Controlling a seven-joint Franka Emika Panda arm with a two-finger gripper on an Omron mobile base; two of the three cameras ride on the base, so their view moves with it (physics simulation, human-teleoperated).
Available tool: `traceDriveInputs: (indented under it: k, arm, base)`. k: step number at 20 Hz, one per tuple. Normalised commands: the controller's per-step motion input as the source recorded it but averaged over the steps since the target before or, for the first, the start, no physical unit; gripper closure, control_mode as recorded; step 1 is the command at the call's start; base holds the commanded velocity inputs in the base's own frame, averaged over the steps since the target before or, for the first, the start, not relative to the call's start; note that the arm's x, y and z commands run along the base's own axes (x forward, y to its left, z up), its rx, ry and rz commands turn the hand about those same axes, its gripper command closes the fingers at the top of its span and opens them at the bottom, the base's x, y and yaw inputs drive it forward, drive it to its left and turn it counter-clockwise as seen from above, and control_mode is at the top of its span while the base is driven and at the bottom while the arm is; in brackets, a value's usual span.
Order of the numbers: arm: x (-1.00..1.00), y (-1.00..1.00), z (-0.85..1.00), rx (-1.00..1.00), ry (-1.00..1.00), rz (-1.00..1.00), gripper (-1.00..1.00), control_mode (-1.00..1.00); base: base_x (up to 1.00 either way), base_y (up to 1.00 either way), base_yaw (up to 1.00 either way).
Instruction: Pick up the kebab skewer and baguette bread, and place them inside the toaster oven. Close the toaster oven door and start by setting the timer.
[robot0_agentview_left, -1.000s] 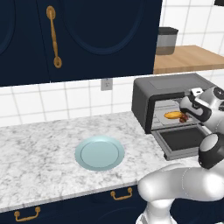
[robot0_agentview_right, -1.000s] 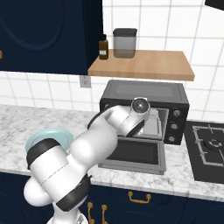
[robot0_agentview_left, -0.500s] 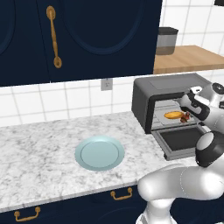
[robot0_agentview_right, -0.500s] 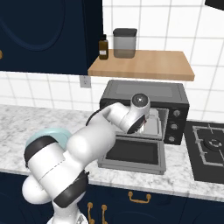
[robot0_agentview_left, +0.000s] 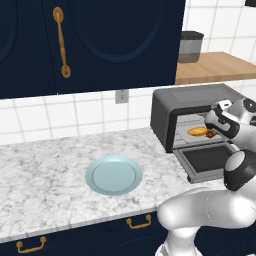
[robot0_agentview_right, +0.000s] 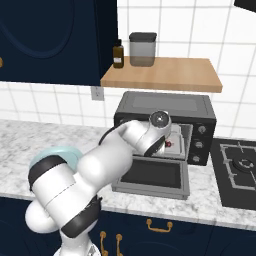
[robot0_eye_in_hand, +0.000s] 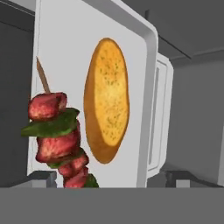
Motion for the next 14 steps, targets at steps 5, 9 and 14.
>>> traceDriveInputs:
  k: [5,9,14]
  arm:
    - [-0.14,-0.01,-0.36,0.01,0.00,-0.01,-1.00,-1.00]
    - [-0.05,-0.30,0.09,0.10,0.00,-0.01,-1.00,-1.00]
    - [-0.18,-0.33,0.34,0.21,0.00,-0.11,-1.00,-1.00]
  base:
    - [0.00,0.00,0.00]
    - [0.00,0.00,0.00]
    - [0.00,0.00,0.00]
